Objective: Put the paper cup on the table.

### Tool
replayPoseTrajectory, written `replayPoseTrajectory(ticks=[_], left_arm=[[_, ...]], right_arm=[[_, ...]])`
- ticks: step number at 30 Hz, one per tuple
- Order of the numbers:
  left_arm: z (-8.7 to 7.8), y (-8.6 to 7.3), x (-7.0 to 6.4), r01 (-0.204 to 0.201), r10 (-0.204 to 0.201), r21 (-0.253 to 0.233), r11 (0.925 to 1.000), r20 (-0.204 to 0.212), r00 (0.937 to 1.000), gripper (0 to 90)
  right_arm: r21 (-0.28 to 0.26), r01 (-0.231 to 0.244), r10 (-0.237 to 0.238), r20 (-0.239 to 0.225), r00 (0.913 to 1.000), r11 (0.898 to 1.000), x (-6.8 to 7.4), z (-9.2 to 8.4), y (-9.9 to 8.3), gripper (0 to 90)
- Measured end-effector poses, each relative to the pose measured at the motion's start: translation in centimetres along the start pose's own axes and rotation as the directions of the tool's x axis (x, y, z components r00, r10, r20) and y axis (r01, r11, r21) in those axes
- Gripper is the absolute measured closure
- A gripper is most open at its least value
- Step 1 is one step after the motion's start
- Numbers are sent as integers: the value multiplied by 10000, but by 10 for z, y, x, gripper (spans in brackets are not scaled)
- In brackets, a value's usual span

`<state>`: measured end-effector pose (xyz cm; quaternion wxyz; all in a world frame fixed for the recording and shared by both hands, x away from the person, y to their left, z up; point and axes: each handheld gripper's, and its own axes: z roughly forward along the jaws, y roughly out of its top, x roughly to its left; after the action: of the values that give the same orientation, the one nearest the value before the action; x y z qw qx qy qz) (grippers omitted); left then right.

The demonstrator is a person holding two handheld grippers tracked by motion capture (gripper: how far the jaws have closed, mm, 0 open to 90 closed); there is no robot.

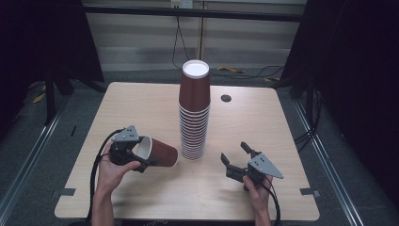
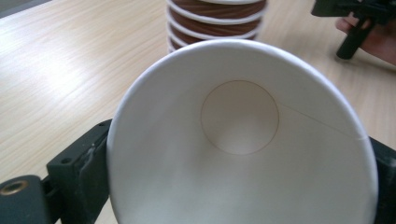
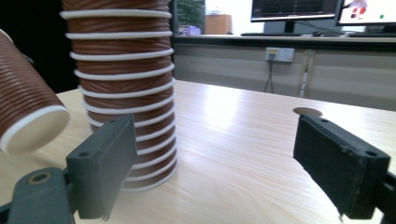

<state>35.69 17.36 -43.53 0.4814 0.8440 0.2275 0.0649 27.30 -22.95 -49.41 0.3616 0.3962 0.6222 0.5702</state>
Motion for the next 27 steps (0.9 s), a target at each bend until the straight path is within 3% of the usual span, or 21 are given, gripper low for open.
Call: replayPoseTrajectory(ticks=[2, 9, 12, 14, 16, 18, 21, 24, 27], left_arm=[[-1, 0, 3, 38, -37, -93, 9999, 37, 10000, 60], [1, 11, 9, -76, 83, 403, 9992, -166, 9998, 60], [0, 15, 11, -23, 30, 438, 9990, -172, 9998, 59], [-1, 18, 11, -33, 41, 377, 9993, -208, 9998, 58], [0, 22, 11, -41, 69, 631, 9980, -442, 9990, 58], [2, 25, 16, -48, 75, 806, 9967, -333, 9994, 58], [5, 29, 23, 7, 66, 1258, 9921, -574, 9983, 58], [4, 29, 30, 69, -16, 1153, 9933, -462, 9989, 57], [4, 29, 38, 316, -224, 1332, 9906, -699, 9973, 54]], right_arm=[[-126, 43, -39, 276, 9996, 9999, 1, 0, -6, 133], [-55, -27, 30, 416, 9991, 10000, -2, -2, -9, 132], [-305, -145, 153, 267, 9995, 9994, -4, -6, -10, 132], [-501, 65, -52, 250, 9997, 9987, -2, -7, -11, 132], [-642, 22, 10, 489, 9988, 9979, -1, -9, -12, 131], [-642, 72, -48, 370, 9993, 9979, 0, -9, -12, 131], [-635, 65, -51, 219, 9997, 9980, 0, -9, -12, 132], [-612, 51, -38, 215, 9998, 9981, 0, -9, -12, 131], [-631, 75, -56, 305, 9995, 9980, 0, -9, -12, 131]])
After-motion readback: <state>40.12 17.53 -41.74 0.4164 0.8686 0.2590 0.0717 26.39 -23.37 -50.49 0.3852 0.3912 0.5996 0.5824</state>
